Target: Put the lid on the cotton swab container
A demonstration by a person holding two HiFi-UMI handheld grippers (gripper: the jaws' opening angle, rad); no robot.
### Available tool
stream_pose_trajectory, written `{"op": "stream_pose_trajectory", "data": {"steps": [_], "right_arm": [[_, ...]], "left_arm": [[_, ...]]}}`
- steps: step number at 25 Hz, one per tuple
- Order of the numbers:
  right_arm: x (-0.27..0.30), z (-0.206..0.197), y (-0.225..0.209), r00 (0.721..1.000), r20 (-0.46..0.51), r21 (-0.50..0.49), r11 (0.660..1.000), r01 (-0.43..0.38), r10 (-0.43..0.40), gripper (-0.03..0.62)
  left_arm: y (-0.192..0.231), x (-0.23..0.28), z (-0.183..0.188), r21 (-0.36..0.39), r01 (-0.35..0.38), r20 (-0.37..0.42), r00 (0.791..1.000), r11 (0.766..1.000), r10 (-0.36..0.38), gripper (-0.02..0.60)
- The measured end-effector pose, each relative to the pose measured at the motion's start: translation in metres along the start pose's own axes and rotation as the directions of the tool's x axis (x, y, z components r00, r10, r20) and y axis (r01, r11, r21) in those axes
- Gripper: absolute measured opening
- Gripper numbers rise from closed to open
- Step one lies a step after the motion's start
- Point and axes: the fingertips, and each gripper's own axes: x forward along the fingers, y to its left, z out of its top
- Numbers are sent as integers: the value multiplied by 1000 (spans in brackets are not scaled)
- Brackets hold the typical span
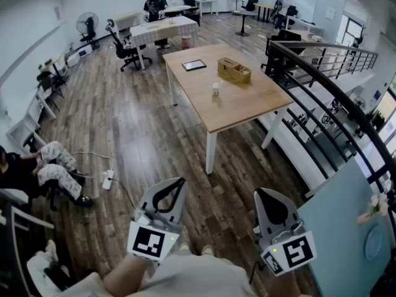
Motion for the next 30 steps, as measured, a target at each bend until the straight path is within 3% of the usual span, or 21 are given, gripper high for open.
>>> {"op": "stream_pose_trajectory", "data": {"steps": [9,17,30], "right_arm": [[6,-1,-8,1000,-1,25,1000,-11,11,26],[-5,-21,-23,999,-40,43,999,-9,11,26],[30,-38,-72,997,-72,50,998,24,-21,26]], "left_arm": [[3,10,6,16,5,-2,1000,1000,-5,26],[-11,16,-4,-46,16,-37,999,999,-18,26],[-3,85,-4,-1,51,-7,999,999,-51,26]]}}
